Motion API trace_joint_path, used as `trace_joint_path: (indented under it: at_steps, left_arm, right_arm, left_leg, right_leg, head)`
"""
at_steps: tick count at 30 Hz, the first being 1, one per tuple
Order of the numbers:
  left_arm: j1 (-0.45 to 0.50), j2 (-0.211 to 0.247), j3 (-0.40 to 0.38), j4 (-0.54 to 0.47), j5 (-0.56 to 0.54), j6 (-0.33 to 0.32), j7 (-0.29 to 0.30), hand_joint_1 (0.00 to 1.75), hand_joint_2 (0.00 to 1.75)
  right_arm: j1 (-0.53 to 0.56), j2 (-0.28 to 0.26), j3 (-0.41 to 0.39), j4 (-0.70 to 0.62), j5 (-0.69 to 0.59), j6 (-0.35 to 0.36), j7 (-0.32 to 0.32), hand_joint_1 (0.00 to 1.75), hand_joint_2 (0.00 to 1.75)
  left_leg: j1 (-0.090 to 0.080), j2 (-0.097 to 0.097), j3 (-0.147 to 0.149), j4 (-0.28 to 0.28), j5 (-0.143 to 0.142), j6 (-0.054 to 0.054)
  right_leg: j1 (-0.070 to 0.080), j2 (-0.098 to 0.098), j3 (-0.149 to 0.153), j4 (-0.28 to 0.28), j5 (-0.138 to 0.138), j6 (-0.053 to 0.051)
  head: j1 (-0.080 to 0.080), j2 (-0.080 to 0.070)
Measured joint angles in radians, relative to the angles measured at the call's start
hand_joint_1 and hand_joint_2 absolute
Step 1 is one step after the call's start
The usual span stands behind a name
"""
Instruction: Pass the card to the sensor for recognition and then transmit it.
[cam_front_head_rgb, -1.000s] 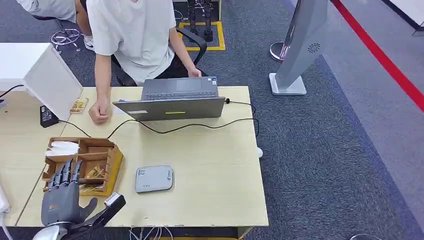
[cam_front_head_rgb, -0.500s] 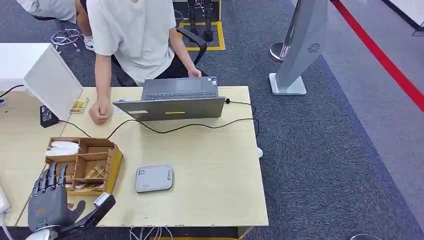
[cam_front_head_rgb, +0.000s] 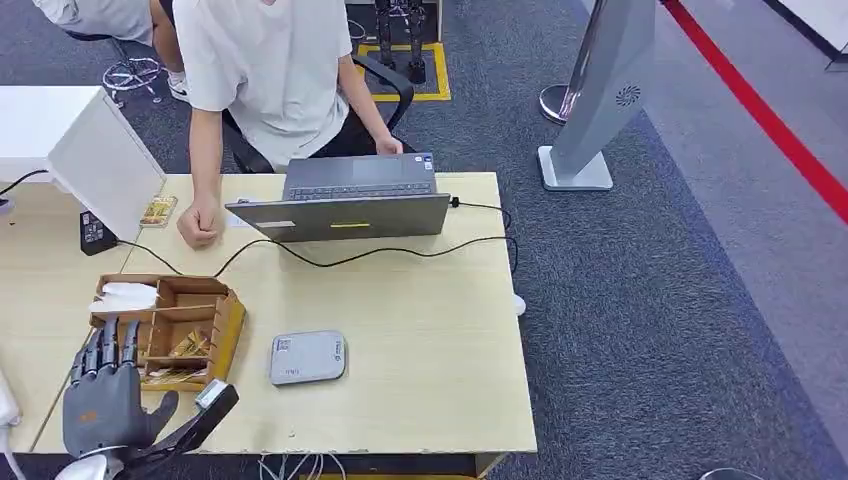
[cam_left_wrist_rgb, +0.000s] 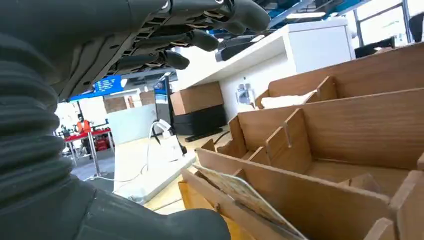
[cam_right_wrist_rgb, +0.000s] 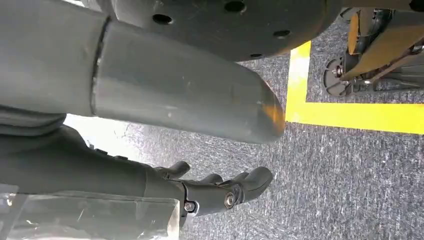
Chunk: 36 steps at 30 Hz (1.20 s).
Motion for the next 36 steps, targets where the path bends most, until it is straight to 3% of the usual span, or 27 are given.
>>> trace_joint_path:
  at_steps: [36]
  left_arm:
    - [-0.033, -0.018, 0.013, 0.038, -0.003, 0.016, 0.002, 0.00, 1.75]
  right_arm:
    - [0.000, 0.000, 0.005, 0.000, 0.013, 0.001, 0.000, 0.00, 0.00]
  left_leg:
    - [0.000, 0.000, 0.000, 0.000, 0.000, 0.000]
  right_leg:
    - [0.000, 0.000, 0.000, 0.000, 0.000, 0.000]
  head:
    - [0.000, 0.000]
